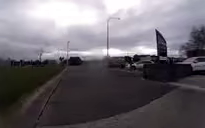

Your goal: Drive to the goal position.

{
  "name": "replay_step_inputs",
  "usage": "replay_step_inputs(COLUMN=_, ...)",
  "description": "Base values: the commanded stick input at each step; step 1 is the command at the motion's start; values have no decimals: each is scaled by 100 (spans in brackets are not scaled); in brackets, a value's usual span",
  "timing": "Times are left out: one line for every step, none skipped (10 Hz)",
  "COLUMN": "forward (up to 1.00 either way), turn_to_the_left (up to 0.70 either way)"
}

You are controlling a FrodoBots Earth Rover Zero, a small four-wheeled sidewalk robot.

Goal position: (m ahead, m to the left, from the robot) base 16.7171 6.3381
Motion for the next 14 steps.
replay_step_inputs(forward=85, turn_to_the_left=0)
replay_step_inputs(forward=85, turn_to_the_left=0)
replay_step_inputs(forward=82, turn_to_the_left=0)
replay_step_inputs(forward=61, turn_to_the_left=0)
replay_step_inputs(forward=40, turn_to_the_left=0)
replay_step_inputs(forward=30, turn_to_the_left=0)
replay_step_inputs(forward=30, turn_to_the_left=0)
replay_step_inputs(forward=30, turn_to_the_left=4)
replay_step_inputs(forward=30, turn_to_the_left=10)
replay_step_inputs(forward=30, turn_to_the_left=0)
replay_step_inputs(forward=30, turn_to_the_left=0)
replay_step_inputs(forward=30, turn_to_the_left=0)
replay_step_inputs(forward=30, turn_to_the_left=0)
replay_step_inputs(forward=30, turn_to_the_left=0)
